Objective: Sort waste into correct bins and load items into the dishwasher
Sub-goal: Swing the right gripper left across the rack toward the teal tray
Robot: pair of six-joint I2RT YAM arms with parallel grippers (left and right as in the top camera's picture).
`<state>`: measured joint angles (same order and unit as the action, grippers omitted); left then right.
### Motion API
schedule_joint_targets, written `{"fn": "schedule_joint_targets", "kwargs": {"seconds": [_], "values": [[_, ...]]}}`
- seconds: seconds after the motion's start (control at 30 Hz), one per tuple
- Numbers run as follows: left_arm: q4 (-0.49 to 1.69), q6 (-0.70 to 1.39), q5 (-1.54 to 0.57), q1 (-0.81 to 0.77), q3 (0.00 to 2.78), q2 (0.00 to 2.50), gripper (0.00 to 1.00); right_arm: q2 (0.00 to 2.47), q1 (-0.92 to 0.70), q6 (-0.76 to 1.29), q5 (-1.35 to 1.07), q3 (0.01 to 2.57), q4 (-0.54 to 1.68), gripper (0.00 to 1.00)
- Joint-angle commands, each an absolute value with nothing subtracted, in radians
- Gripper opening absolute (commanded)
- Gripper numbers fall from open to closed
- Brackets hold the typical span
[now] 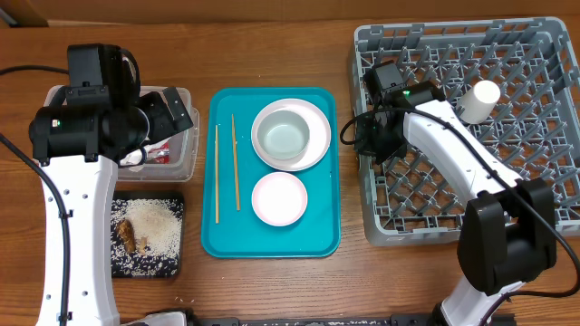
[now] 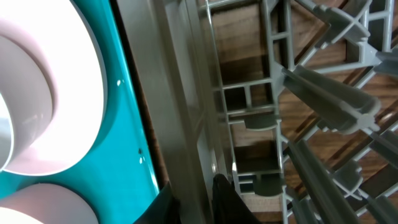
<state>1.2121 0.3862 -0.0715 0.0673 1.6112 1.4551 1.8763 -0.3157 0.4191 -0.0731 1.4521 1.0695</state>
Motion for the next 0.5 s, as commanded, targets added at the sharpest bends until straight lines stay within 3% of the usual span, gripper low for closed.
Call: {"fn": "schedule_joint_targets", "kwargs": {"seconds": [0.0, 0.47], "values": [[1.211, 0.393, -0.071, 0.065, 1.626, 1.453, 1.0, 1.882, -0.331, 0.503, -0.132, 1.431, 1.111, 0.16], [1.211, 0.393, -0.071, 0.065, 1.626, 1.453, 1.0, 1.881, -0.354, 0.533, -0.207, 1.431, 1.128, 0.17]]}}
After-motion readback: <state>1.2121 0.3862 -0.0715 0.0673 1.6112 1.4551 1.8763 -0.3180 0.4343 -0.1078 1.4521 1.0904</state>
